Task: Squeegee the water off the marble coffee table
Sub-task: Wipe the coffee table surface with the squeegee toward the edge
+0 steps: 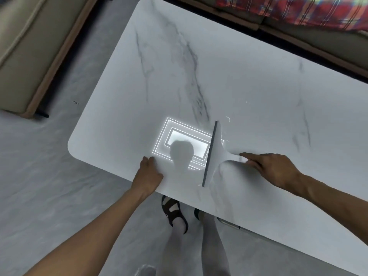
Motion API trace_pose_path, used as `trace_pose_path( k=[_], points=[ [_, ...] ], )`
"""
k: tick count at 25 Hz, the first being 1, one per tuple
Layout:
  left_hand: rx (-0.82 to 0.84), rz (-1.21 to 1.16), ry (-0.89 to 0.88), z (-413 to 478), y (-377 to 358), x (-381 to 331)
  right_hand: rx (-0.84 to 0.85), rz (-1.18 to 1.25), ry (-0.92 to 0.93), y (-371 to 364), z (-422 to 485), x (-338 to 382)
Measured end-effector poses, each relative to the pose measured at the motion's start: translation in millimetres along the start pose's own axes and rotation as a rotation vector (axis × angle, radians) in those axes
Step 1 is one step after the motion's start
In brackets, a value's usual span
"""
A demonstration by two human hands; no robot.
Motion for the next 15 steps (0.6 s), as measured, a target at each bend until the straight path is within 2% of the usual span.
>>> trace_pose_path(
  k=[2, 4, 6, 8, 11, 13, 15],
  points=[
    [-0.033, -0.022, 0.007, -0.7, -0.6, -3.8, -0.034, -0.028, -0.068, 5.6, -24.3, -15.9],
    [-0.096, -0.096, 0.043, -2.3, 3.0, 0.5, -0.049, 0.001, -0.026, 6.3, -30.8, -1.8],
    [-0.172, -0.177, 0.085, -5.0, 7.6, 9.5, -0.033, 0.084, 0.106, -1.1, -16.6, 41.0],
    [-0.233, -0.214, 0.098, -7.2, 12.1, 21.3, 0.057, 0.146, 0.239, -15.7, 9.0, 99.5],
    [-0.241, -0.131, 0.113, -6.9, 16.8, 40.2, 0.182, 0.048, 0.442, -47.1, 37.1, 170.3],
    [-0.207, -0.08, 0.133, -6.3, 14.5, 46.5, 0.196, -0.018, 0.486, -60.3, 37.7, 171.9],
    [-0.161, -0.073, 0.134, -7.7, 8.2, 43.6, 0.206, 0.005, 0.458, -62.9, 26.1, 136.5]
  ],
)
Point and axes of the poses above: each hand's wrist, its own z-axis towards the middle knuckle, its own y-axis out of the back of the hand, x = y × z, the point moved 1 cm from there along z, towards the middle knuckle, and after that the axes turned 4 degrees about y, right-handed, at the moved point
